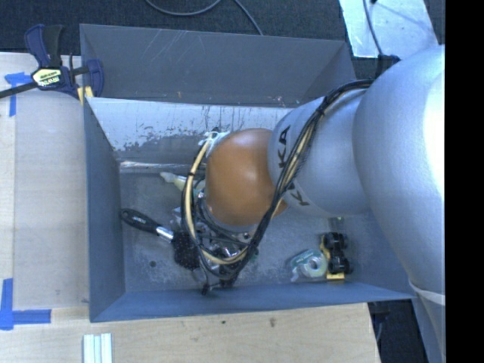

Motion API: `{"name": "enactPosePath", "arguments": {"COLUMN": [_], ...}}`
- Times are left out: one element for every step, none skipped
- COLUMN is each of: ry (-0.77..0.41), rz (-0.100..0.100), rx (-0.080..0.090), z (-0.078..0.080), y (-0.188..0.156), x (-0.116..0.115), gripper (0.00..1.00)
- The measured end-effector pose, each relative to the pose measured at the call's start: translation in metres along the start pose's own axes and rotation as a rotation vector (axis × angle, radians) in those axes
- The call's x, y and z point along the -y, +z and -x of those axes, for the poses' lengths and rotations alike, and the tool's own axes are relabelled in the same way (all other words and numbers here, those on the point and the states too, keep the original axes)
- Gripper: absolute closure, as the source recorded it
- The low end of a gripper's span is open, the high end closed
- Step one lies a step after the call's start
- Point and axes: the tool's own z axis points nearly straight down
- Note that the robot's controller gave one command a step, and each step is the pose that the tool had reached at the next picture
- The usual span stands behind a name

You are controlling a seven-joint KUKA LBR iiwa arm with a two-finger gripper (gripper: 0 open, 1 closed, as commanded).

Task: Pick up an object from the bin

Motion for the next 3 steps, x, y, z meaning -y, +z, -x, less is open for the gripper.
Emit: {"name": "enactPosePath", "arguments": {"ry": [0.122,0.123,0.123], "rz": [0.000,0.000,0.000], "rx": [0.008,0.008,0.009], "z": [0.0014,0.0014,0.0016], "y": [-0.0077,-0.0077,-0.0079], "x": [0.0133,0.0134,0.0134], "gripper": [1.00,1.00,1.00]}}
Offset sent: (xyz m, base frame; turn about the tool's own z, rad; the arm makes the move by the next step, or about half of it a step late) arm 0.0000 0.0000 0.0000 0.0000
